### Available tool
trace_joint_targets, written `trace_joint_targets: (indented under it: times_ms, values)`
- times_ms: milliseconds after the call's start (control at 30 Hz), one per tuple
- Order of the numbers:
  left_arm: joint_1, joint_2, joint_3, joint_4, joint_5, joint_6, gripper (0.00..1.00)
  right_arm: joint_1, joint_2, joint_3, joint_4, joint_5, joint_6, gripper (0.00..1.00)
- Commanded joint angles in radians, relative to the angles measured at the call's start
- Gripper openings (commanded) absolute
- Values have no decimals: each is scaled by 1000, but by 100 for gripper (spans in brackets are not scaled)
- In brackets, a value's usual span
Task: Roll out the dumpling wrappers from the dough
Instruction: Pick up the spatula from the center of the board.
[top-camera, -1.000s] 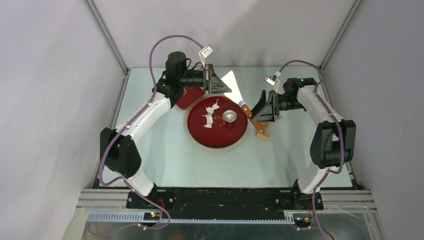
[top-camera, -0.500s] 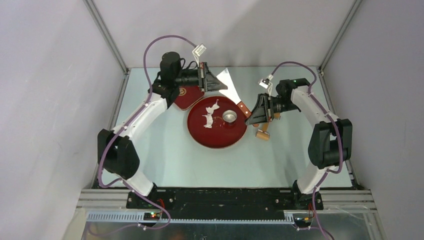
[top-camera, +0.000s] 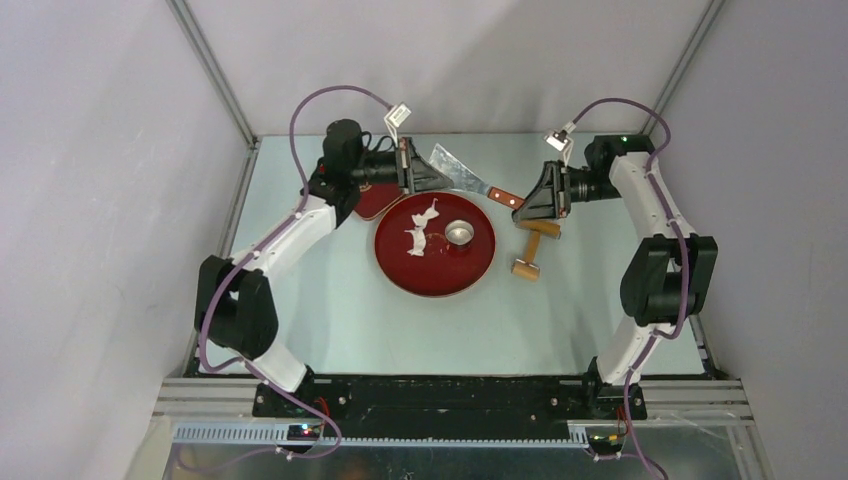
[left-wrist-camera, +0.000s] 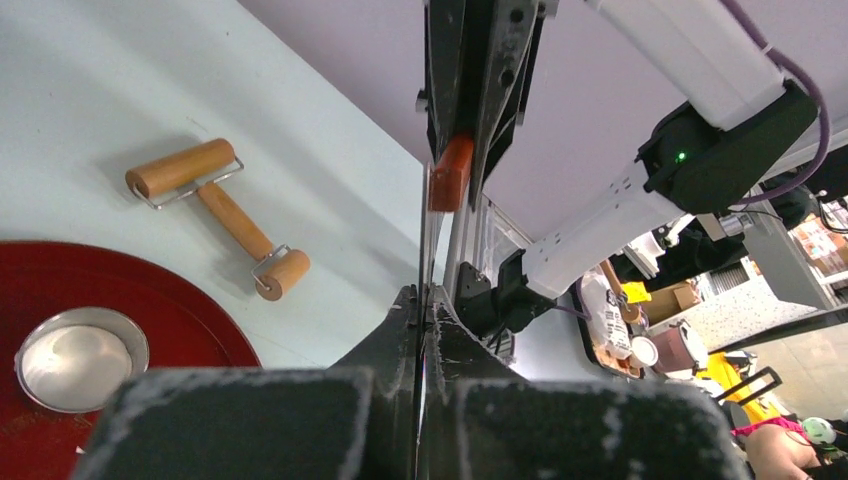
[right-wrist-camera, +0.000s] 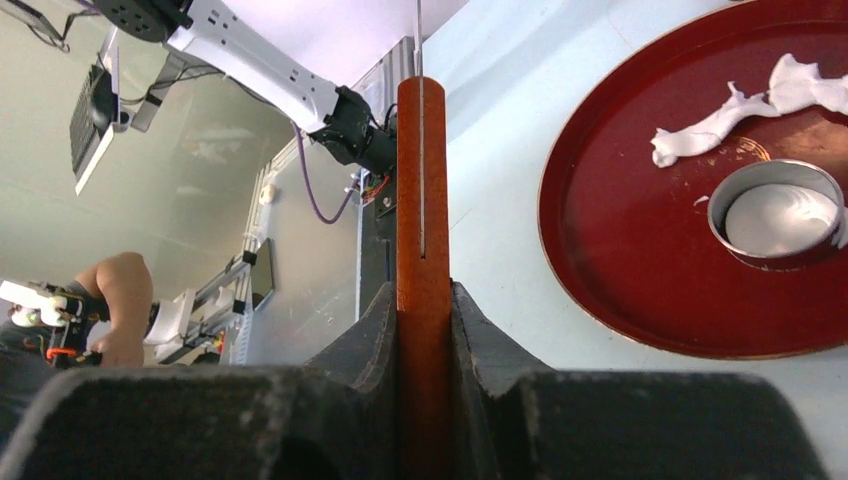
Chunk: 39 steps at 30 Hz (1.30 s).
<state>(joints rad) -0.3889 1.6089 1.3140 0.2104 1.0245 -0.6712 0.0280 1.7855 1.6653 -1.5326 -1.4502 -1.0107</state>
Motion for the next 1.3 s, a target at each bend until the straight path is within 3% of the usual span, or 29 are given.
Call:
trace_joint_targets:
  times_ms: [0, 200, 367, 467, 700, 867, 933, 1000, 1067, 1100, 1133, 1200, 1233, 1267]
  values:
    - [8, -22, -73, -75, -22, 101, 0, -67, 4, 75, -67, -255, 51, 0]
    - [-26, -25, -113, -77, -6, 126, 0, -69, 9, 114, -67, -262, 95, 2]
    - [-39, 12, -103, -40, 21, 63, 0, -74, 19, 140, -68, -263, 132, 27]
    - [-41, 27, -114, 44, 23, -58, 0, -73, 26, 142, -71, -263, 135, 39]
    - [-51, 27, -175, 265, -32, -252, 0, -36, 81, 184, -73, -263, 167, 49]
    - [-63, 25, -203, 319, -60, -305, 0, 12, 95, 193, -73, -263, 162, 45]
    - [-65, 24, -215, 338, -65, -319, 0, 22, 97, 189, -73, -261, 151, 38]
    - [-68, 25, -225, 351, -69, -329, 0, 17, 102, 192, -73, -262, 151, 12]
    - [-69, 28, -229, 359, -70, -335, 0, 6, 111, 195, -73, -261, 155, 0]
    - [-70, 31, -230, 361, -68, -334, 0, 0, 114, 195, -74, -262, 155, 0]
    - [-71, 32, -229, 362, -62, -332, 2, -12, 118, 194, -74, -262, 157, 0]
    - [-71, 34, -220, 363, -45, -314, 20, -18, 122, 193, -71, -256, 159, 0]
    - [-70, 34, -217, 361, -34, -307, 43, -34, 122, 194, -72, -245, 162, 0]
    - [-68, 33, -212, 361, -29, -294, 57, -49, 118, 193, -72, -237, 166, 0]
